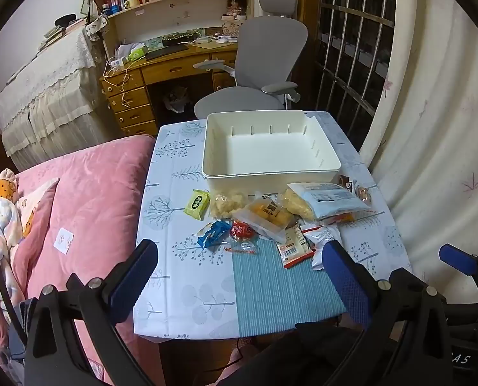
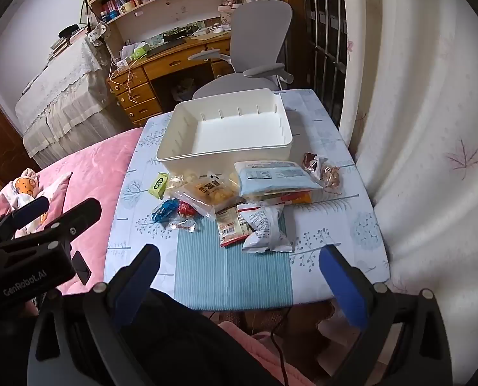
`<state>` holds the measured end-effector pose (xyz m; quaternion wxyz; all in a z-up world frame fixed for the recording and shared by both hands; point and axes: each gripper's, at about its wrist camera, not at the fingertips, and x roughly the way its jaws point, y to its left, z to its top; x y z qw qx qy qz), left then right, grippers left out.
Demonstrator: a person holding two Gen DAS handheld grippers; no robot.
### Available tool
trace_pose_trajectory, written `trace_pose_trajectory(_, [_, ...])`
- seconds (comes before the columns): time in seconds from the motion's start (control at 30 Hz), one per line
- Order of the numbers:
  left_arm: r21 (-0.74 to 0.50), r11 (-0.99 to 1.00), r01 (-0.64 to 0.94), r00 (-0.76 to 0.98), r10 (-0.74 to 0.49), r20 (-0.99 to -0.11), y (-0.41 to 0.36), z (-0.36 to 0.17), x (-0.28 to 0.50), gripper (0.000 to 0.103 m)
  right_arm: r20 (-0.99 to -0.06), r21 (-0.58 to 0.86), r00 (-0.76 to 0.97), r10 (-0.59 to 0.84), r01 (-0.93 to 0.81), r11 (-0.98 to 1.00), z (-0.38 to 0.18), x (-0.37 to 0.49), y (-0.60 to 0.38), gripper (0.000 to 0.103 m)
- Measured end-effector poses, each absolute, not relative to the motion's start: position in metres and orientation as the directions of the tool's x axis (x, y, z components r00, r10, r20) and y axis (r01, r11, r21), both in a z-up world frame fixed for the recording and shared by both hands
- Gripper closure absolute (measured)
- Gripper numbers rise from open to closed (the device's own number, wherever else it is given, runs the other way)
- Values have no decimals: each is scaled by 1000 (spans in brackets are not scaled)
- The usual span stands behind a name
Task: Organize snacks
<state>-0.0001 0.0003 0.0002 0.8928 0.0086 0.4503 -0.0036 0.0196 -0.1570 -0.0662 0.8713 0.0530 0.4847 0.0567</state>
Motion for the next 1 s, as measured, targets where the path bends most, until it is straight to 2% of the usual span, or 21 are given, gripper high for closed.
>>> trace_pose_trajectory(0.67, [8, 1000, -4, 592, 9, -806, 10, -2, 2, 1, -843, 131, 522, 131, -37, 991, -69, 22, -153, 4])
trace_pose_trajectory(1.0, [-37, 999, 19, 592, -41, -805, 26, 1, 19, 1, -822, 140, 554, 129, -23, 990, -60, 31, -150, 4])
